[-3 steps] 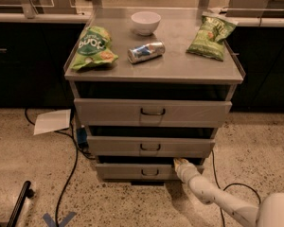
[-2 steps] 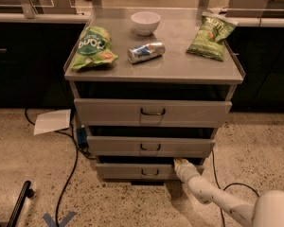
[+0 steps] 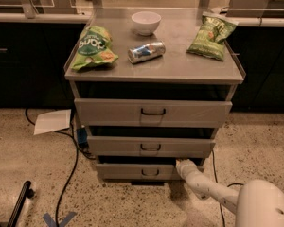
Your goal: Open bottom drawer
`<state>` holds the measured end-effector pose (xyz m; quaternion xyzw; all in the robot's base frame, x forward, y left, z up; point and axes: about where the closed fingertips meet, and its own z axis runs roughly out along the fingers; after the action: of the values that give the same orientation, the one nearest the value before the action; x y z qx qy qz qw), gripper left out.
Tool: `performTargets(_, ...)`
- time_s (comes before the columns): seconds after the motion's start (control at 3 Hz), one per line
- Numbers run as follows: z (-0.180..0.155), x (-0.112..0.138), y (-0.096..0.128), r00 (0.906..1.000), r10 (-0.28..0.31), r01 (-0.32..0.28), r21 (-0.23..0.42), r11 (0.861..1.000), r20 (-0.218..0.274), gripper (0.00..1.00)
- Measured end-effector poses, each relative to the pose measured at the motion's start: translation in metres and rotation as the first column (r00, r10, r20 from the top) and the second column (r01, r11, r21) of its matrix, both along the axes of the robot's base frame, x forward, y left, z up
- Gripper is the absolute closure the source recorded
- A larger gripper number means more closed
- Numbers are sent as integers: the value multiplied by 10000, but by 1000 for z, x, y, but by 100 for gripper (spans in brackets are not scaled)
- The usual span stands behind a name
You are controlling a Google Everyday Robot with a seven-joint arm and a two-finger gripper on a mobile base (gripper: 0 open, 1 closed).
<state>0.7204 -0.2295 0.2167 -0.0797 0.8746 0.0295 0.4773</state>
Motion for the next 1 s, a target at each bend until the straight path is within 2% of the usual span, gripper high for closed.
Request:
performTargets(0.33,-15,6,-9,9981,-337,335,-47,9994,-515,100)
performTargets(0.67,-17,5,-11,9974,-415,414,-15,9991,-598,100)
performTargets(1.0,-31,8,-12,9940,-442,430,-132,9990,-1002,100)
